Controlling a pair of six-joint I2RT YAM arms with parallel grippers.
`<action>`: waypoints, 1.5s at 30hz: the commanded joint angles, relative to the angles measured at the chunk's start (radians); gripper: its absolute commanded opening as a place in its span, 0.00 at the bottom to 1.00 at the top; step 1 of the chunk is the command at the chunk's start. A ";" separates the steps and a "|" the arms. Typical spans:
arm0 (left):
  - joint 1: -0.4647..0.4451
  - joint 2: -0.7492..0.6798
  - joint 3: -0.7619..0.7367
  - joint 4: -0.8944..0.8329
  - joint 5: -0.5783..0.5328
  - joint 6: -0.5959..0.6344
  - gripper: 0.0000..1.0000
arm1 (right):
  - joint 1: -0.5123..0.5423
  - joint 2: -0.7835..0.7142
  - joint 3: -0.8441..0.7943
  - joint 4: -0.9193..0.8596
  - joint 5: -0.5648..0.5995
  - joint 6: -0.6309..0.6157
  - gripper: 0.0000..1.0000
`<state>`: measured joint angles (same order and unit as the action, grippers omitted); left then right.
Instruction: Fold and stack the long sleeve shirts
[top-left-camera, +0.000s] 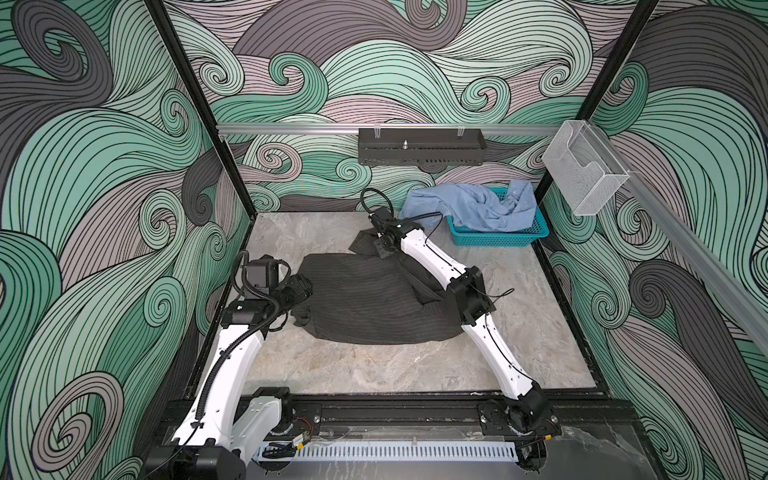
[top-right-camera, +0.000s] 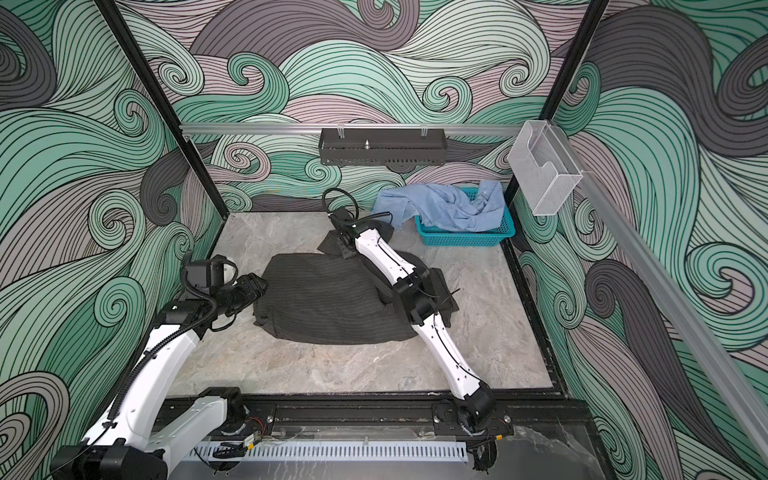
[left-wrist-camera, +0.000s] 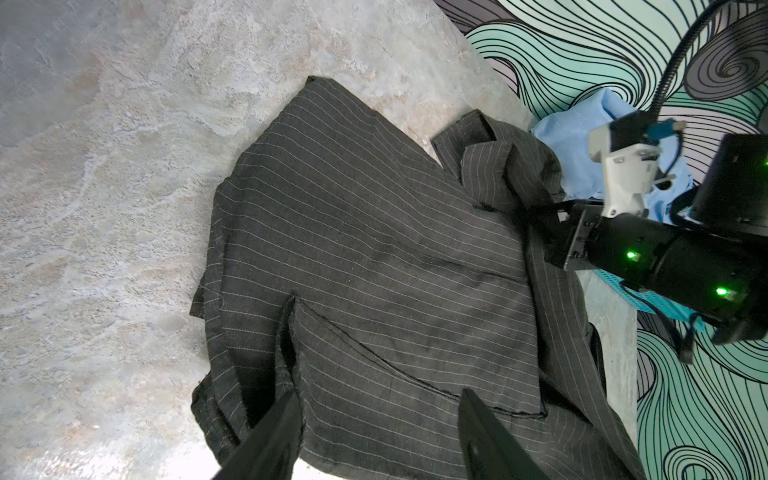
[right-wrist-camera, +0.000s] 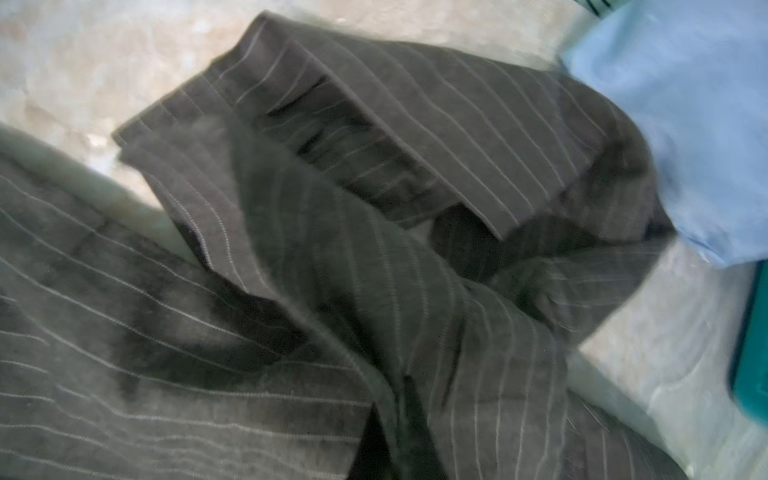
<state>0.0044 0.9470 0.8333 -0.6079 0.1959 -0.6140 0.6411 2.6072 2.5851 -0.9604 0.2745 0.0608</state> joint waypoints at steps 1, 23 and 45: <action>0.006 -0.008 0.006 -0.018 0.013 0.007 0.63 | 0.012 -0.269 -0.055 -0.038 -0.051 -0.007 0.00; 0.006 -0.185 -0.044 -0.164 0.043 -0.026 0.63 | 0.579 -1.481 -1.586 0.312 -0.314 0.230 0.00; 0.006 -0.105 -0.131 -0.102 0.004 -0.085 0.64 | 0.684 -1.267 -1.593 0.468 -0.108 0.369 0.82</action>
<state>0.0044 0.8173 0.7219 -0.7486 0.2173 -0.6701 1.3727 1.4544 1.0233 -0.4248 0.0624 0.3943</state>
